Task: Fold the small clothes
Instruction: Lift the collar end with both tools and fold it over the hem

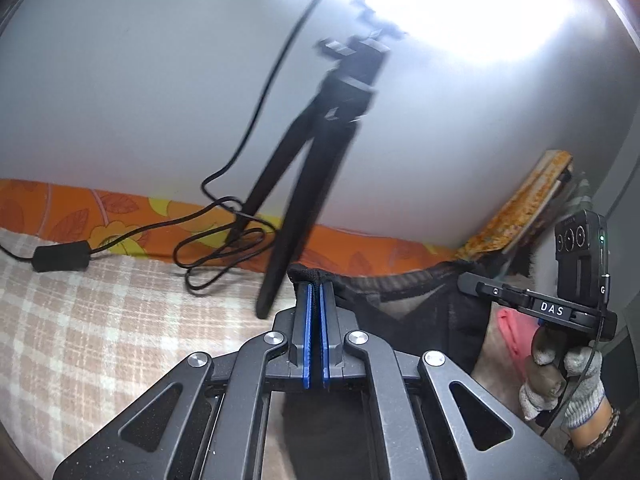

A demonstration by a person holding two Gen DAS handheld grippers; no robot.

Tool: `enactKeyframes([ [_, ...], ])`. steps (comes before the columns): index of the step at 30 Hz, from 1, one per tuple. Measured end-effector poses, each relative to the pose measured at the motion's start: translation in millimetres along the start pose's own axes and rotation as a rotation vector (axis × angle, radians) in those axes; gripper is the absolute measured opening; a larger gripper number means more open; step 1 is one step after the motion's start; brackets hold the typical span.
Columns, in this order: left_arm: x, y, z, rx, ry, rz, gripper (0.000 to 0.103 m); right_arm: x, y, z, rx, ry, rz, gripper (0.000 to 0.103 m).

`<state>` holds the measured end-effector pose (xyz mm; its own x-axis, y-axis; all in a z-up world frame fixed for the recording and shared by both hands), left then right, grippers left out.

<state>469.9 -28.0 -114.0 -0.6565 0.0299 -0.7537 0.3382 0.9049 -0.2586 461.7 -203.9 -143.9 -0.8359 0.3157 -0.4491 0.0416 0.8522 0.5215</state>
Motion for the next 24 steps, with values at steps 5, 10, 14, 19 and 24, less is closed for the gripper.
enactKeyframes([
  [5,-2.9,-24.1,-28.5,0.025,-0.025,0.038,0.002,11.4,17.5,-28.1,-0.006,-0.021,-0.023,0.005],
  [10,3.2,-54.0,-59.8,0.048,-0.039,0.072,0.002,28.7,30.8,-62.5,-0.004,-0.041,-0.043,0.005],
  [14,17.0,-77.6,-93.3,0.045,-0.050,0.141,0.002,51.7,39.2,-91.0,-0.011,-0.056,-0.054,0.005],
  [19,43.3,-99.8,-126.4,0.050,-0.041,0.192,0.002,93.4,44.0,-125.0,-0.014,-0.061,-0.064,0.005],
  [24,84.3,-119.4,-155.6,0.059,-0.015,0.248,0.002,143.8,56.3,-152.1,-0.007,-0.062,-0.095,0.005],
])
Point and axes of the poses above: each gripper's, at about its wrist camera, not at the fingertips, and z roughly the way its jaws point, y to its left, x to its underside, the point moved 10 cm from there along z, roughly the way its jaws point, and after that the axes turned 12 degrees about z, right-handed, at the moved point
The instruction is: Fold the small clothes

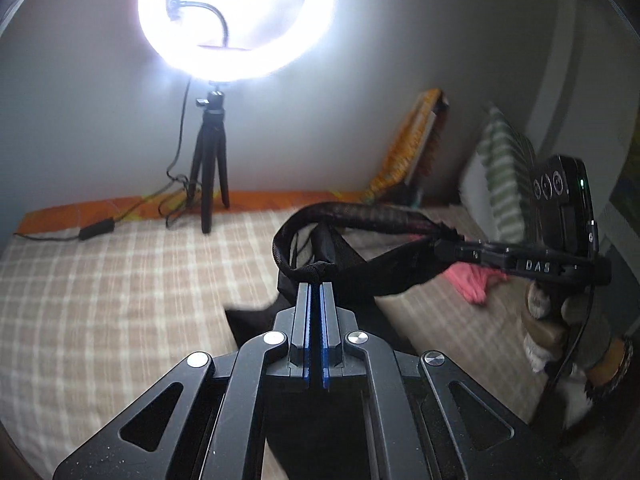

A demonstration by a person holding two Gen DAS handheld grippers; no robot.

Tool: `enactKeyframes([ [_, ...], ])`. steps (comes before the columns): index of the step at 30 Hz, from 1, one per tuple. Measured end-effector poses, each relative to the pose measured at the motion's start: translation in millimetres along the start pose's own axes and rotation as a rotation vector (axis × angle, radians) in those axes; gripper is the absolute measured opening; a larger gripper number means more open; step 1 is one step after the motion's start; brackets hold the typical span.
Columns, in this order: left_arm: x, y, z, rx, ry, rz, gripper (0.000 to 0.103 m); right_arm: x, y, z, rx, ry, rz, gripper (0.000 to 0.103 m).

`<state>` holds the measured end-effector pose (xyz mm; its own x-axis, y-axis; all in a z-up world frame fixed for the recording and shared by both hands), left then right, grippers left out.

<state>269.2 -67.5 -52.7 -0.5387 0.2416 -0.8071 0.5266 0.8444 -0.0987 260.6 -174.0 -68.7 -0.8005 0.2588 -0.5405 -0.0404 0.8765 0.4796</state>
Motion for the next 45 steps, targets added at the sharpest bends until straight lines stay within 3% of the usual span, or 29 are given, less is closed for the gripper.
enactKeyframes([
  [8,67.8,-26.3,-23.1,0.015,0.059,0.022,0.002,78.4,11.2,-23.6,0.042,0.000,-0.081,0.005],
  [15,118.7,-36.3,-20.9,0.042,0.124,0.056,0.002,130.8,-7.6,-19.0,0.080,0.011,-0.096,0.006],
  [21,157.4,-48.5,-24.6,0.095,0.216,0.108,0.007,161.1,-23.4,-24.8,0.135,0.043,-0.136,0.018],
  [25,167.4,-42.2,-37.5,0.065,0.239,0.155,0.011,184.4,-20.4,-37.5,0.145,0.104,-0.223,0.029],
  [27,167.7,-32.8,-45.6,0.046,0.231,0.129,0.012,189.2,-15.4,-45.4,0.134,0.104,-0.246,0.032],
  [31,160.1,-19.8,-47.8,0.041,0.195,0.037,0.026,180.6,-5.6,-55.4,0.099,0.055,-0.221,0.033],
  [33,151.1,-23.9,-46.2,0.044,0.167,0.019,0.026,176.0,0.9,-51.5,0.080,0.048,-0.208,0.035],
  [35,145.6,-33.6,-42.7,0.031,0.155,0.053,0.042,173.6,12.6,-43.4,0.069,0.053,-0.225,0.038],
  [36,143.5,-38.3,-40.2,0.020,0.153,0.078,0.045,173.9,17.6,-39.4,0.067,0.058,-0.236,0.042],
  [38,141.2,-50.6,-33.1,-0.003,0.154,0.151,0.045,175.8,29.8,-29.6,0.059,0.072,-0.272,0.048],
  [42,143.6,-65.2,-18.1,-0.094,0.182,0.291,0.041,188.5,38.4,-10.6,0.093,0.116,-0.353,0.049],
  [44,146.5,-65.8,-10.5,-0.108,0.201,0.308,0.022,194.3,33.3,-2.3,0.144,0.132,-0.385,0.049],
  [45,147.8,-66.9,-6.1,-0.109,0.211,0.325,0.017,195.2,30.6,0.2,0.156,0.136,-0.393,0.048],
])
Point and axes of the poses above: each gripper's, at about its wrist camera, not at the fingertips, and z roughly the way its jaws point, y to its left, x to its underside, the point moved 10 cm from there along z, roughly the way its jaws point, and after that the axes turned 12 degrees about z, right-handed, at the moved point
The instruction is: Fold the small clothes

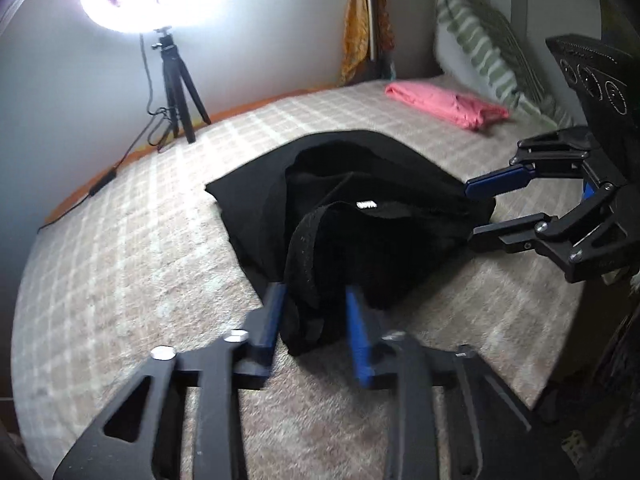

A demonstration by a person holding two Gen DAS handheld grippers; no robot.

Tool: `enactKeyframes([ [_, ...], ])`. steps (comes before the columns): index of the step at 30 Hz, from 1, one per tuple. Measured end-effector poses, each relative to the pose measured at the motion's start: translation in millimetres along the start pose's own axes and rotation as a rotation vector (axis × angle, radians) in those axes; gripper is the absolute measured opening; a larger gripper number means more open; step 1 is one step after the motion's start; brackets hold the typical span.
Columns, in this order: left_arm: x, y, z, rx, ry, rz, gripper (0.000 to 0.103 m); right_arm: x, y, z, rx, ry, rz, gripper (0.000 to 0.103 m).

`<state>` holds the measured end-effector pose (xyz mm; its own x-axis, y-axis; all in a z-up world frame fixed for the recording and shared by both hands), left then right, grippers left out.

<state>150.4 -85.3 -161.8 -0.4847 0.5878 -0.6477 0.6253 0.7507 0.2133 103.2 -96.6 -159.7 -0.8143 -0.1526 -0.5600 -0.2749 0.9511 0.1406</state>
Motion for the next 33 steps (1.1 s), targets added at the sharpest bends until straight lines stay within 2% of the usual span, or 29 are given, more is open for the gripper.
enactKeyframes([
  [2,-1.4,-3.0,3.0,-0.009,0.001,0.048,0.006,3.7,-3.9,6.6,0.014,0.015,-0.003,0.048],
  [5,-6.0,-6.4,1.6,-0.006,-0.010,0.082,0.002,7.5,-10.4,18.8,0.065,0.040,-0.027,0.040],
  [7,-11.6,-3.1,-3.0,-0.022,-0.023,0.096,0.001,9.8,-13.8,25.4,0.095,0.062,-0.048,0.027],
  [8,-14.7,-0.4,-7.0,-0.034,-0.035,0.103,0.001,10.3,-15.0,26.9,0.108,0.070,-0.055,0.012],
  [9,-17.6,2.6,-12.9,-0.047,-0.050,0.110,0.001,9.3,-16.0,25.7,0.116,0.068,-0.059,0.001],
  [10,-19.5,4.9,-18.4,-0.060,-0.062,0.118,0.000,7.1,-16.2,22.1,0.113,0.058,-0.059,0.001],
  [12,-19.0,8.9,-26.6,-0.083,-0.078,0.142,0.000,0.4,-16.3,11.0,0.090,0.027,-0.051,0.000],
  [15,-4.8,6.2,-24.8,-0.064,-0.058,0.155,0.000,-1.2,-17.4,0.7,0.067,0.015,-0.047,0.000],
  [18,7.7,4.9,-18.4,-0.020,-0.037,0.115,0.001,2.6,-11.6,-1.3,0.045,0.023,-0.058,0.000],
  [19,9.1,7.0,-17.7,-0.011,-0.033,0.091,0.004,2.1,-10.2,-1.1,0.047,0.020,-0.060,0.000],
  [20,9.3,9.5,-17.9,-0.001,-0.033,0.065,0.014,1.4,-8.3,-0.6,0.048,0.019,-0.063,0.004],
  [21,9.0,12.9,-18.9,0.007,-0.039,0.035,0.021,-0.2,-5.6,0.6,0.047,0.018,-0.067,0.020],
  [22,8.5,15.9,-19.8,0.005,-0.043,0.010,0.034,-2.3,-3.0,1.6,0.045,0.012,-0.071,0.028],
  [23,7.4,19.1,-20.4,0.004,-0.050,-0.016,0.036,-5.2,0.0,2.9,0.043,0.004,-0.072,0.036],
  [27,5.6,13.3,-13.6,0.060,-0.055,-0.066,0.036,-13.0,15.0,15.3,0.031,0.007,-0.088,0.036],
  [29,6.4,5.0,-8.0,0.071,-0.041,-0.055,0.036,-15.9,20.2,23.5,0.044,0.012,-0.104,0.036],
  [32,4.8,-6.1,-4.1,0.048,-0.031,-0.009,0.036,-20.7,24.5,35.9,0.051,0.026,-0.107,0.032],
  [33,3.7,-9.4,-4.0,0.050,-0.033,0.001,0.036,-22.7,25.6,38.8,0.049,0.029,-0.107,0.028],
])
Point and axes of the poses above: each gripper's, at about its wrist camera, not at the fingertips, and z roughly the way its jaws point, y to its left, x to its underside, the point moved 10 cm from there along z, roughly the way its jaws point, and after that the axes turned 12 degrees about z, right-handed, at the moved point
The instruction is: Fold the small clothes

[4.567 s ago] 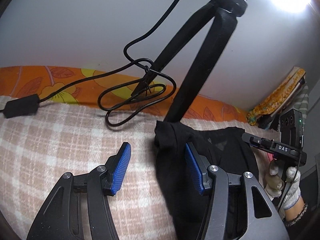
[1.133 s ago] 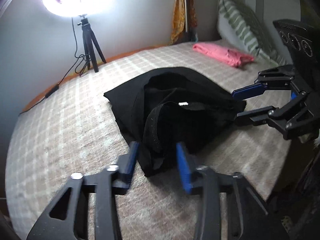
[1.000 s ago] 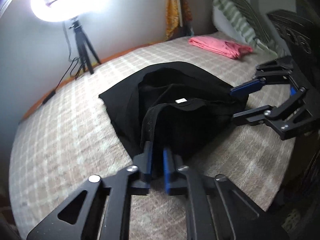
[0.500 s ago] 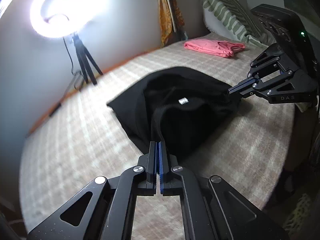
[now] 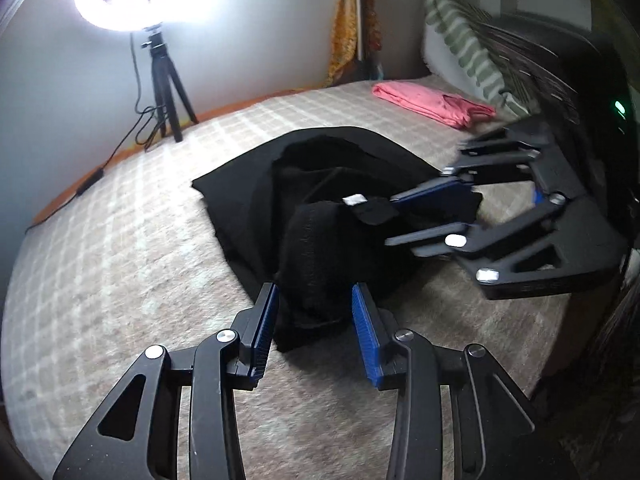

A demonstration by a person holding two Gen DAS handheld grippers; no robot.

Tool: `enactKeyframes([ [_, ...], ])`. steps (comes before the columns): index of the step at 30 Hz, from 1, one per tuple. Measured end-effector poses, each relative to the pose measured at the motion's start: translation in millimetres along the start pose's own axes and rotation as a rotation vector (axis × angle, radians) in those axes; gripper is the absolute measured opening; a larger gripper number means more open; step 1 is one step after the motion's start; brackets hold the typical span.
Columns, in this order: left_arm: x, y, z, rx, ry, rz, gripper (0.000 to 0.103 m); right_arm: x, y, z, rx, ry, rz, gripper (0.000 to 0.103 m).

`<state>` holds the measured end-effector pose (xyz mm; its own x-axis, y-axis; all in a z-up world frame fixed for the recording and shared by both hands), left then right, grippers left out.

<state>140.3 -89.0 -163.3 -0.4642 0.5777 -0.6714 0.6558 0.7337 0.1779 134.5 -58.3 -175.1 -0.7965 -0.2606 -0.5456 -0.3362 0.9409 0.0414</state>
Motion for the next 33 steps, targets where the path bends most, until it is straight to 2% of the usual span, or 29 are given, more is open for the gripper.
enactKeyframes([
  [1,-1.0,-2.6,-0.5,-0.001,-0.003,0.011,0.036,-0.8,1.4,1.8,-0.006,0.003,0.002,0.025],
  [2,-1.2,-3.9,-1.4,-0.007,-0.006,0.021,0.037,-2.5,3.2,3.4,-0.019,0.006,0.006,0.018],
  [3,-1.2,-4.3,-0.8,-0.023,-0.008,0.039,0.037,-3.2,3.6,3.9,-0.024,0.006,0.010,0.011],
  [5,2.0,1.0,3.0,-0.072,0.006,0.058,0.036,-4.7,5.5,4.7,-0.035,0.008,0.015,0.004],
  [6,4.8,5.8,6.6,-0.076,0.022,0.042,0.031,-5.3,6.7,4.8,-0.039,0.007,0.014,0.004],
  [7,6.4,10.5,9.4,-0.063,0.027,0.016,0.011,-5.7,8.2,4.8,-0.045,0.007,0.012,0.003],
  [8,7.5,13.9,10.0,-0.051,0.026,-0.004,0.005,-6.1,9.2,4.6,-0.050,0.007,0.012,0.003],
  [11,3.7,18.3,4.4,-0.041,0.003,0.004,0.002,-7.1,8.7,2.5,-0.066,0.003,0.019,0.003],
  [19,-0.8,28.1,-19.9,-0.069,-0.048,0.047,0.000,-12.5,0.1,-20.2,-0.130,-0.027,0.059,0.000],
  [24,9.9,23.3,-16.9,-0.012,-0.025,0.033,0.000,8.6,8.2,-13.2,-0.148,0.040,-0.005,0.000],
  [27,16.1,26.2,-14.0,0.008,-0.005,-0.014,0.003,29.9,18.3,-4.7,-0.122,0.096,-0.098,0.000],
  [29,17.7,29.6,-15.2,0.014,-0.005,-0.047,0.014,35.6,19.3,-3.7,-0.114,0.109,-0.104,0.000],
  [33,13.4,37.0,-23.8,0.049,-0.043,-0.128,0.015,31.0,17.9,-18.8,-0.132,0.085,-0.087,0.000],
])
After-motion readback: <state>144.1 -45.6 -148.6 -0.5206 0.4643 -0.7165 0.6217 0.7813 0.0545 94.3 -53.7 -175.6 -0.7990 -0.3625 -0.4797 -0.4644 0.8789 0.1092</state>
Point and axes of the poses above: each gripper's, at about its wrist camera, not at the fingertips, and z roughly the way its jaws point, y to its left, x to its underside, the point moved 10 cm from there along z, roughly the way its jaws point, and after that the axes turned 12 degrees about z, right-handed, at the moved point
